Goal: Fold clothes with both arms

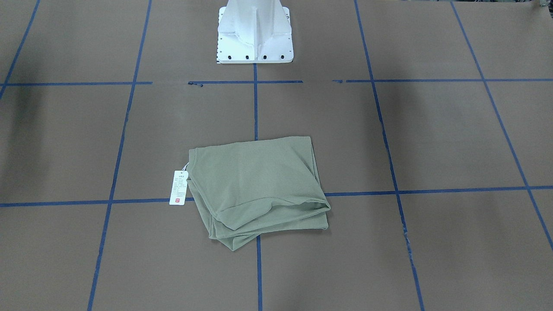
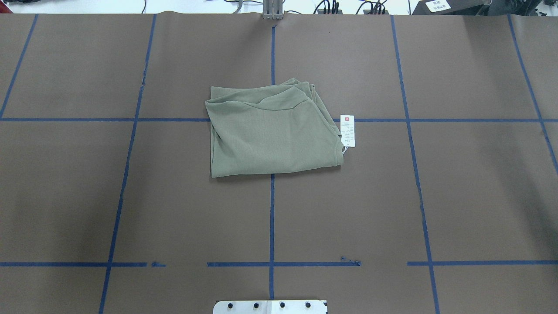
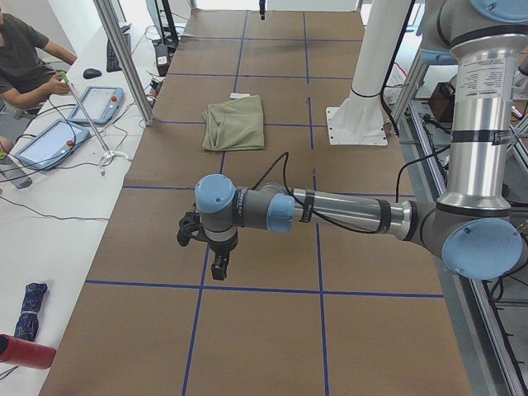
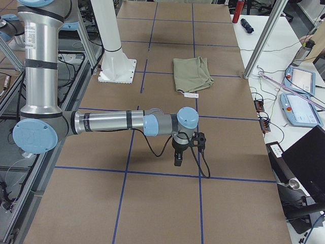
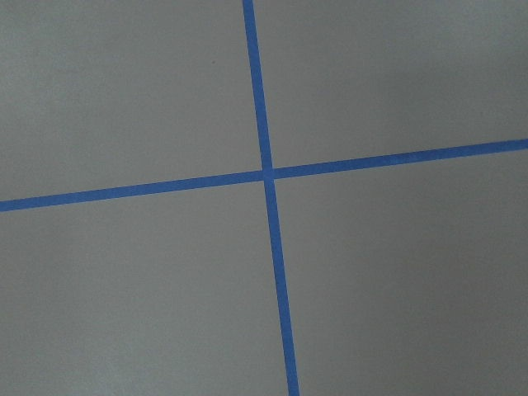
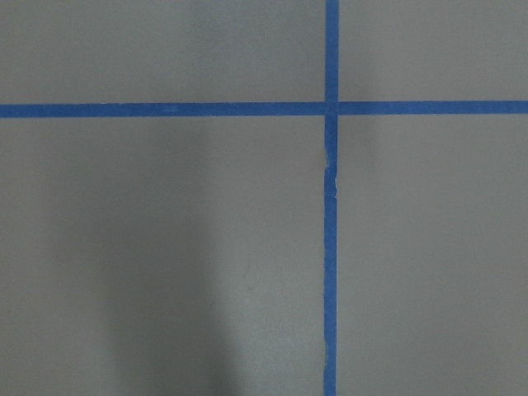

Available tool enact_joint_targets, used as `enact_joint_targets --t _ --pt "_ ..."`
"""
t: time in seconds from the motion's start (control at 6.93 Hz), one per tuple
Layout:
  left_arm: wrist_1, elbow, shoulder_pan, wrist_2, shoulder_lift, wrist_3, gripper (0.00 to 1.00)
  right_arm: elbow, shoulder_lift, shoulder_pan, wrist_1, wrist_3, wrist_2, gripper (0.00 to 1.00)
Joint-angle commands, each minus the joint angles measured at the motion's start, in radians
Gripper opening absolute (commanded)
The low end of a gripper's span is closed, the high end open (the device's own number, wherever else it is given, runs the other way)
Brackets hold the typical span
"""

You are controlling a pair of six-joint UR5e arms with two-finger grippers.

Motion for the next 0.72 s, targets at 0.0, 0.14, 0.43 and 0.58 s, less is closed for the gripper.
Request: enact_joint_targets --t 0.0,0.14,0.43,0.58 --pt "0.038 -0.016 0.001 0.001 -0.006 0.000 1.00 0.000 0.000 0.000 0.000 0.001 0.014 1.00" --pt "0.039 -0.021 0.002 0.001 -0.007 0.000 1.00 -0.006 0.000 0.000 0.000 0.001 0.013 1.00" --pt "0.040 -0.023 0.002 0.001 -0.006 0.000 1.00 -0.014 0.005 0.000 0.002 0.001 0.033 1.00" --pt "0.039 -0.021 0.002 0.001 -0.004 0.000 1.00 -0.012 0.005 0.000 0.002 0.001 0.033 1.00"
